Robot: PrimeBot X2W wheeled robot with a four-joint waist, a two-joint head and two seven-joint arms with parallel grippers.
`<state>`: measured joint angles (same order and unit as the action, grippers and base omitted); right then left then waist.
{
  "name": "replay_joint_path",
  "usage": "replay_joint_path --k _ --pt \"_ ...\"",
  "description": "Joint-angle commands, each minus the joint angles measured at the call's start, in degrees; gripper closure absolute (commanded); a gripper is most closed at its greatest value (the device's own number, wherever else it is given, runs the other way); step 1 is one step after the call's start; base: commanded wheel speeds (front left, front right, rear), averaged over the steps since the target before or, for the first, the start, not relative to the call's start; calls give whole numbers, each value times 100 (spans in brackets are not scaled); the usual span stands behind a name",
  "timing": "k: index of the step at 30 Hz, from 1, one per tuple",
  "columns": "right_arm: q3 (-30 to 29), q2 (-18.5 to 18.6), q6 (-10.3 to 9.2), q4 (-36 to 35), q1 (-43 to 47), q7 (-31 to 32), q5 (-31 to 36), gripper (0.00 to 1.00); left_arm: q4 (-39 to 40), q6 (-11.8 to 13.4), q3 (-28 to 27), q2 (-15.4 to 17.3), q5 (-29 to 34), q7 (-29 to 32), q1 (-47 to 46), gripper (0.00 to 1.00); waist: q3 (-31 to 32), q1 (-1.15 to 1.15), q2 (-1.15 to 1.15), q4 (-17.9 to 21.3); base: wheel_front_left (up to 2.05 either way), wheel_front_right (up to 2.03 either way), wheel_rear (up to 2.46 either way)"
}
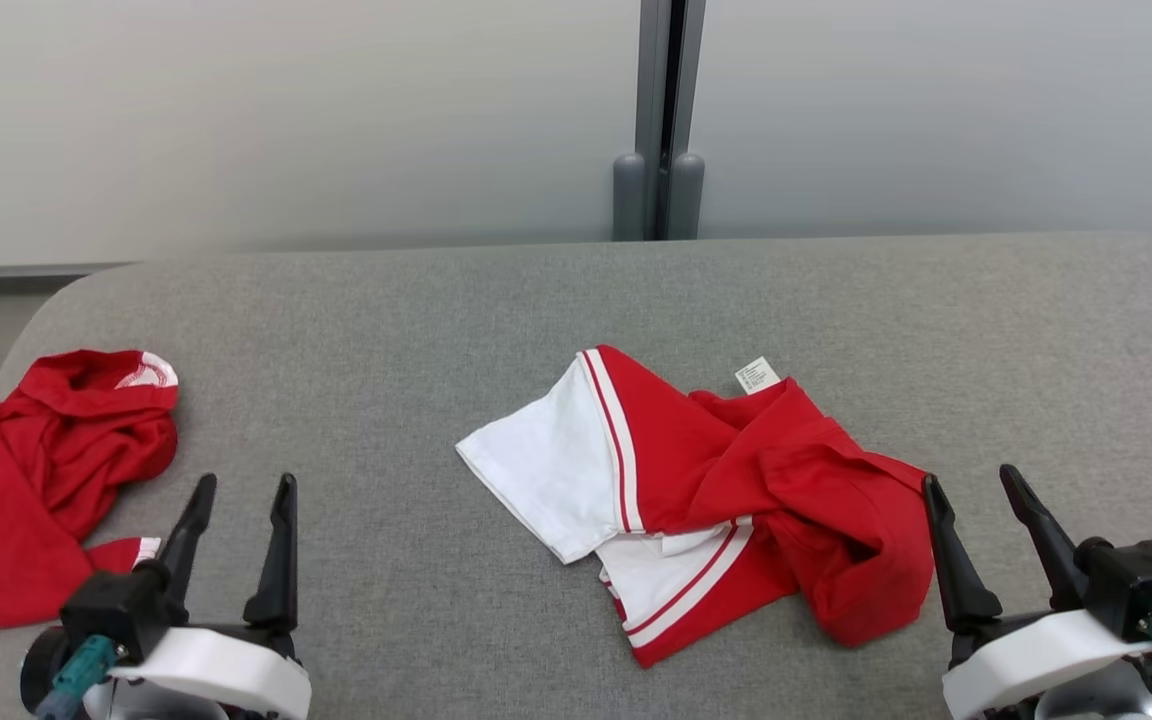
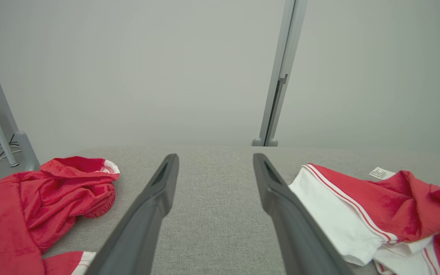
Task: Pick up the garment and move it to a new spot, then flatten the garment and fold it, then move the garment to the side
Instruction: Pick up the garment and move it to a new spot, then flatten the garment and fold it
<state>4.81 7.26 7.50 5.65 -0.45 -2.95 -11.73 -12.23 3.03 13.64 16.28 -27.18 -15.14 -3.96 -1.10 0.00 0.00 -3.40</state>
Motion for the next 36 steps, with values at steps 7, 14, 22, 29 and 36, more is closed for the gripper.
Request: replay_joint_path --k 7,14,22,29,36 --pt "10 61 -1 -107 303 125 7 0 116 -81 167 -22 96 2 375 0 273 0 0 116 0 0 0" --pt "-10 26 -2 -166 498 222 21 0 223 16 289 2 139 105 604 0 418 0 0 136 0 0 0" --pt "-11 -11 -1 -182 520 248 14 0 274 58 331 43 138 160 633 0 424 0 0 128 0 0 0" --pt "3 -28 -1 -137 479 228 -2 0 293 63 352 40 84 183 637 0 399 0 0 133 0 0 0" --pt "9 -51 -1 -109 453 240 21 0 297 81 390 50 67 198 574 0 363 0 0 104 0 0 0"
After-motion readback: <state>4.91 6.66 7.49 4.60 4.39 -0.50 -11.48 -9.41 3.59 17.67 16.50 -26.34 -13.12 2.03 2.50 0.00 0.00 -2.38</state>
